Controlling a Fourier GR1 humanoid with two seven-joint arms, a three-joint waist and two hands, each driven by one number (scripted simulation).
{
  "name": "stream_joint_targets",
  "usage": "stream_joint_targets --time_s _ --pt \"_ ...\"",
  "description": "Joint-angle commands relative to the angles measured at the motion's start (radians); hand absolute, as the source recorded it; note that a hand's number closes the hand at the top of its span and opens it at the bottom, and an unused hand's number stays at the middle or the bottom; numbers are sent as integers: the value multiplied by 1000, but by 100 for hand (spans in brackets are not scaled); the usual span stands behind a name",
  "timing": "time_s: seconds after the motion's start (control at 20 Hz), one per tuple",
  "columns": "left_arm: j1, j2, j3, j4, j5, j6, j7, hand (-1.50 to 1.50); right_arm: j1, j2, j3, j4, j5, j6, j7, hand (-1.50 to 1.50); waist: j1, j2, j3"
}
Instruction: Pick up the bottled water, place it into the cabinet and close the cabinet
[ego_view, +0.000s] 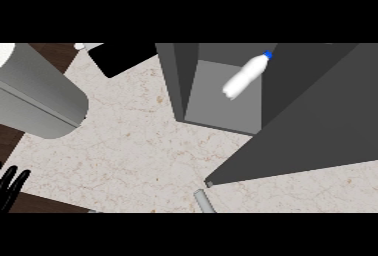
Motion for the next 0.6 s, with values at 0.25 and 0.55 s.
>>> stream_joint_targets --time_s 0.25,0.55 --pt "28 5 30 33 21 -44 -18 -150 -327 216 -248 397 -38 -185 80 150 -35 -19 5" --pt "65 19 63 27 46 -89 -29 -150 -625 272 -417 720 27 -274 67 150 -57 -24 9"
